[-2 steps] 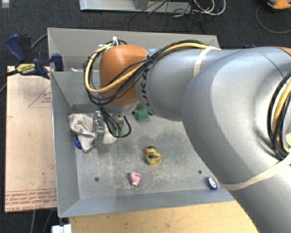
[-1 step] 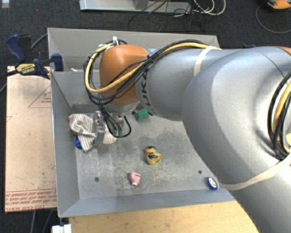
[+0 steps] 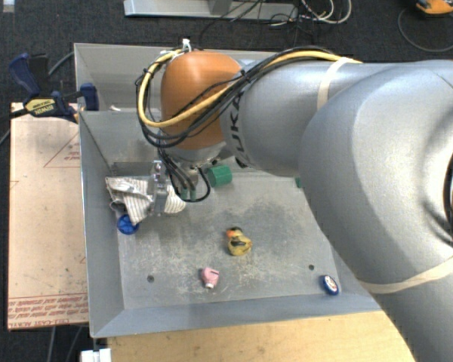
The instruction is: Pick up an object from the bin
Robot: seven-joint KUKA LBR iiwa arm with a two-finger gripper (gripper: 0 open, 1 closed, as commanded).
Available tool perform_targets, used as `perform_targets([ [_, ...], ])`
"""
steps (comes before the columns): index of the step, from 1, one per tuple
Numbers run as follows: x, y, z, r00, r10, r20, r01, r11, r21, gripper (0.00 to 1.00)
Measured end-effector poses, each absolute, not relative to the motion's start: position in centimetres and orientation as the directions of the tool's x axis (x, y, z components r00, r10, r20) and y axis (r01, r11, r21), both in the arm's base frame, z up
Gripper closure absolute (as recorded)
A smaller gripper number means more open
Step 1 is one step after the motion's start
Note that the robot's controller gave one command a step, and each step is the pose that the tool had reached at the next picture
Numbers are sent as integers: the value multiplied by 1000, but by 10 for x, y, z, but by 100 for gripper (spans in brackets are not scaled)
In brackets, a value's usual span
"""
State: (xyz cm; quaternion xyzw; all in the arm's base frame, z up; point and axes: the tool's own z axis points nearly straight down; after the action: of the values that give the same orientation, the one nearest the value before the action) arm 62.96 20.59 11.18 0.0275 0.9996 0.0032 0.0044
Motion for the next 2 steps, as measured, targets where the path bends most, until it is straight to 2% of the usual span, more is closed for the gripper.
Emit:
perform_targets([
  [1, 633, 203, 175, -997, 78, -11, 77, 997, 8, 100],
  [2, 636, 176, 112, -998, 57, -5, 57, 998, 5, 100],
])
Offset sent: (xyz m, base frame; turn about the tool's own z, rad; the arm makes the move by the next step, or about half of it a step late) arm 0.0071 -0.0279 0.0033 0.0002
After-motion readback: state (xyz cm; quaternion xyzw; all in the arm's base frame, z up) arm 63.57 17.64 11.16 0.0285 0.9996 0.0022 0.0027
